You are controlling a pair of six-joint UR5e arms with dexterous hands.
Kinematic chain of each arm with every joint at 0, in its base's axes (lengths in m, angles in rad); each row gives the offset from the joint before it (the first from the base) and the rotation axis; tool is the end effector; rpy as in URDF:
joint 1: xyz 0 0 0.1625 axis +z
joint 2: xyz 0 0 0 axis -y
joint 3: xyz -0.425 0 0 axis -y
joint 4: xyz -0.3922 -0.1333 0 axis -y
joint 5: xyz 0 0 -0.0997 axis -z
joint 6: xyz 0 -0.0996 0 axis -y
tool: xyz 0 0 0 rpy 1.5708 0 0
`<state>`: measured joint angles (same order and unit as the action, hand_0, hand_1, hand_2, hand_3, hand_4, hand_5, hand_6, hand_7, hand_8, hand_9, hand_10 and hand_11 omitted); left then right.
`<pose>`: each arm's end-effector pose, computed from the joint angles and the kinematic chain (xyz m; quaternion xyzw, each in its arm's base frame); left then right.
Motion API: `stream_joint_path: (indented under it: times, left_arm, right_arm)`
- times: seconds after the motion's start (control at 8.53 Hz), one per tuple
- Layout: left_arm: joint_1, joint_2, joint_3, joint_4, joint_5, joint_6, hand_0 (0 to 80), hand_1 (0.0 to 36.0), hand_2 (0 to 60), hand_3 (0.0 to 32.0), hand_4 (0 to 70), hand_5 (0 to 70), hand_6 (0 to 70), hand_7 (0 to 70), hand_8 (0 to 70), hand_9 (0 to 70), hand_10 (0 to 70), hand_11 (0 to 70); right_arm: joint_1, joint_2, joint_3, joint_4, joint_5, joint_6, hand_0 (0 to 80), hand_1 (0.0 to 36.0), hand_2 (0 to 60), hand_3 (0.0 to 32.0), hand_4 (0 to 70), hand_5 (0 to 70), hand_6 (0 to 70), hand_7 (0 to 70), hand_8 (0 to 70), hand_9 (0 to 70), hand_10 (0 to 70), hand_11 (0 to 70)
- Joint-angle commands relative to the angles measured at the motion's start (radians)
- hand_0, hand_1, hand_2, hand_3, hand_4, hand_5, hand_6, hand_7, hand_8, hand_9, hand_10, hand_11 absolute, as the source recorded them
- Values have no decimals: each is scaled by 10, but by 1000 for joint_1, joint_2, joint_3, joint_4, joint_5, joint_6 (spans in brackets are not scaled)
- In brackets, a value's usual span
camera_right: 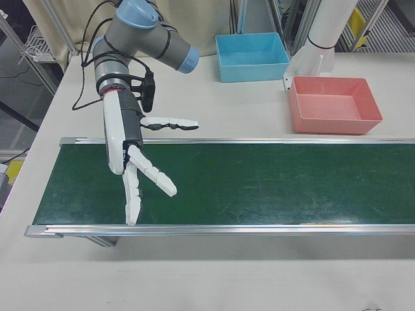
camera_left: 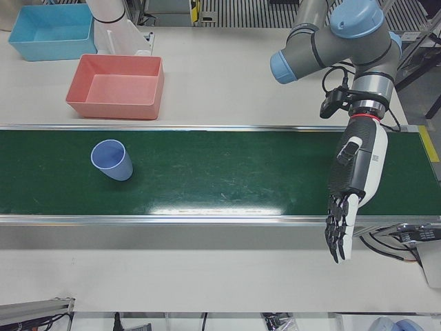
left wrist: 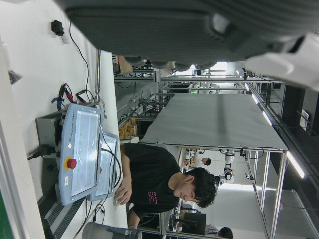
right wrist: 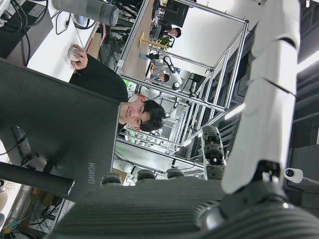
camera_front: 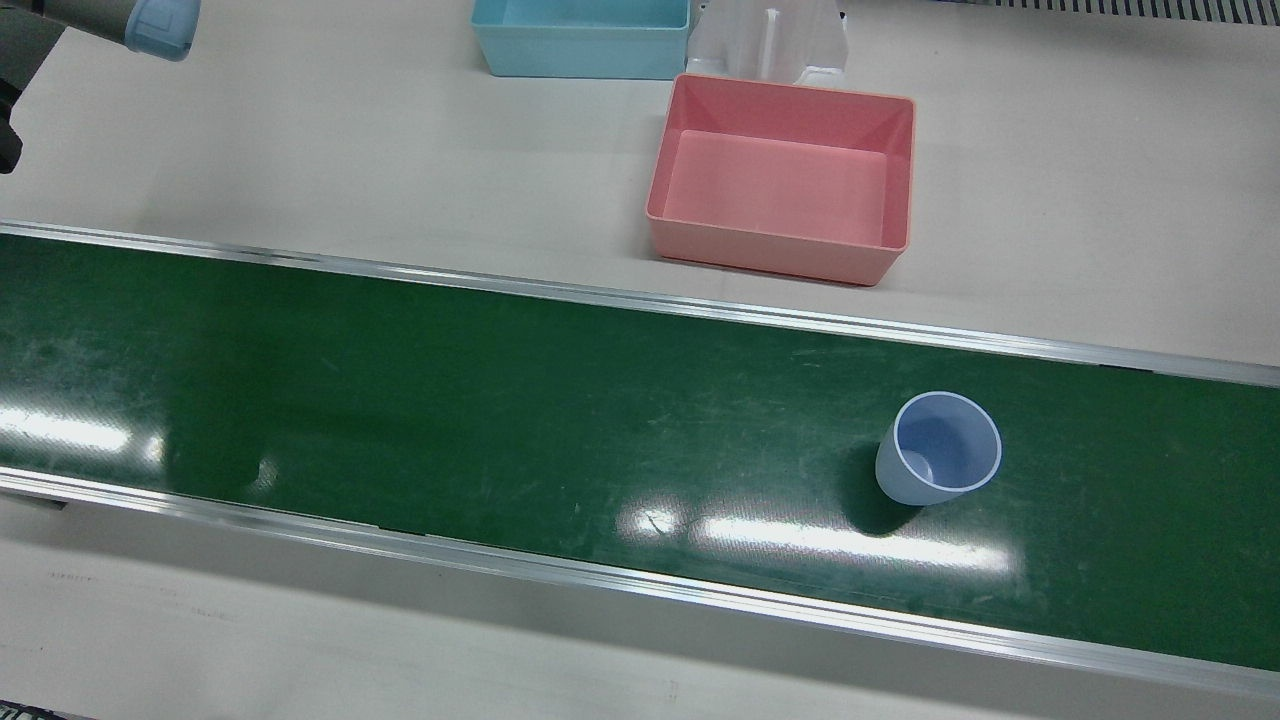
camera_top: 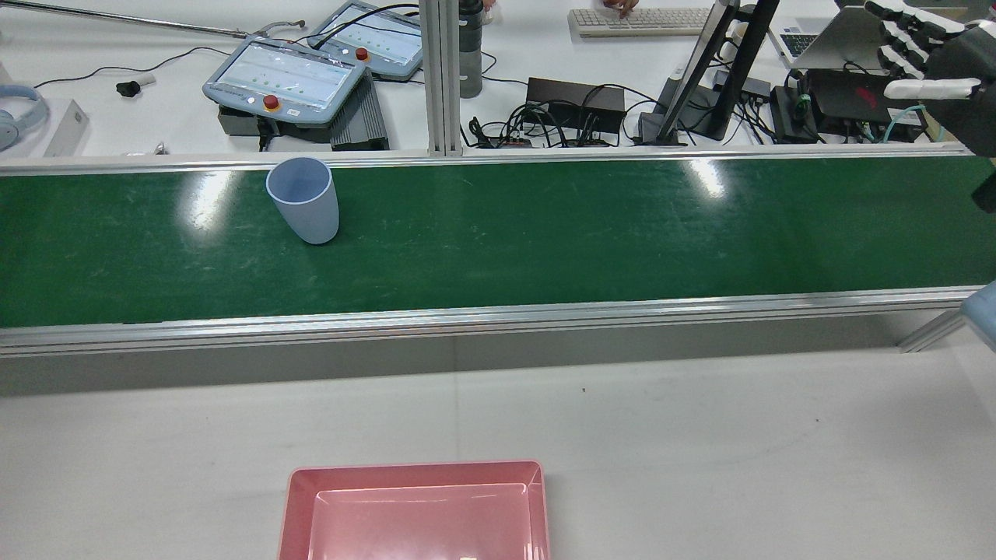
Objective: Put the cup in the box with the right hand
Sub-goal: 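Lower the right hand toward the belt ahead of the blue cup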
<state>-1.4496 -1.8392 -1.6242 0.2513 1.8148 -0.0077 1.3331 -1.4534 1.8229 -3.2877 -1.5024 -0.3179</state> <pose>-0.0373 -0.5971 0.5409 -0.1296 0.7193 -0.6705 0.1273 0.0103 -0.5525 0.5181 0.0526 -0.7796 0.6069 0.1453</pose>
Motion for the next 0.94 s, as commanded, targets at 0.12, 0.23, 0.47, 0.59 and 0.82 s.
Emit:
stream_joint_path:
  times: [0.12,0.23,0.47,0.59,0.82]
  left_arm:
    - [0,0,0,0,1,0,0,0,0,0,0,0,0,0,0,0,0,0]
    - [0,0,0,0,0,0,0,0,0,0,0,0,0,0,0,0,0,0]
    - [0,0,0,2,1,0,0,0,0,0,0,0,0,0,0,0,0,0]
    - [0,0,0,2,0,0,0,0,0,0,0,0,0,0,0,0,0,0]
    - [0,0,0,0,0,0,0,0,0,0,0,0,0,0,0,0,0,0]
  right_arm:
    - [-54,-22,-206,224,31,-105,518,237,73,0,0,56,0,0,0,0,0,0]
    - [-55,-19,-202,224,31,-98,518,237,74,0,0,56,0,0,0,0,0,0]
    - [-100,-33,-64,209,33,-101,520,239,74,0,0,56,0,0,0,0,0,0]
    - [-106,-71,-15,174,34,-77,519,238,76,0,0,57,0,0,0,0,0,0]
    - [-132,-77,8,64,92,59,521,238,68,0,0,57,0,0,0,0,0,0]
